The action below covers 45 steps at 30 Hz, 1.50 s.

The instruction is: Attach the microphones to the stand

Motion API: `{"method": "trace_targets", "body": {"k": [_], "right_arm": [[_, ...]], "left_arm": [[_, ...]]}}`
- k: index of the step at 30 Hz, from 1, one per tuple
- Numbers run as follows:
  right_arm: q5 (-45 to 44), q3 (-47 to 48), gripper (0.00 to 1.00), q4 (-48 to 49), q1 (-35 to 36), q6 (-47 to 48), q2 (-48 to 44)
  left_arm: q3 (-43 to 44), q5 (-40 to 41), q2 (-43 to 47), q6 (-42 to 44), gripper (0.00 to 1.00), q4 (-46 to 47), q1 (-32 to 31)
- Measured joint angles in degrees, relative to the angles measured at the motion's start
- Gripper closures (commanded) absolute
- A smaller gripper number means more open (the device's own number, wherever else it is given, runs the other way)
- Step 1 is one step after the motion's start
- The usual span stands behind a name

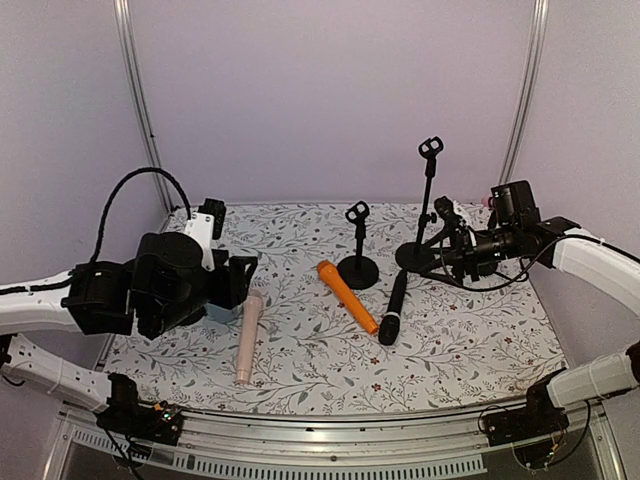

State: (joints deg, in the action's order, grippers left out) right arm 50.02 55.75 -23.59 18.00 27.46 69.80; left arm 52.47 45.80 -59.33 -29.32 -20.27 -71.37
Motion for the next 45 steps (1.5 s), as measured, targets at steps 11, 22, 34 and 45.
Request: {"method": "trace_targets", "body": {"k": [11,22,34,45], "right_arm": [[-1.07,-2.21,0.26,-1.79,12.20,10.16,4.57],[-9.25,-4.81,0.28,1.27,13.20,11.21,4.20],[-14.16,-5.60,0.27,3.67,13.25,10.93,4.33],[-16.52,-5.60,0.27,4.74,13.22,10.67,4.61]], "left_arm": [[2.05,-4.22,7.96,-8.44,0.33,-17.75,10.88],[3.04,-21.44,-15.56,5.07,0.38,5.57,16.44],[16.83,-33.81,-41.81,14.01,0.39,27.41,19.21],[29.09,-33.33,-59.30,14.69,0.49,37.73,19.93]]}}
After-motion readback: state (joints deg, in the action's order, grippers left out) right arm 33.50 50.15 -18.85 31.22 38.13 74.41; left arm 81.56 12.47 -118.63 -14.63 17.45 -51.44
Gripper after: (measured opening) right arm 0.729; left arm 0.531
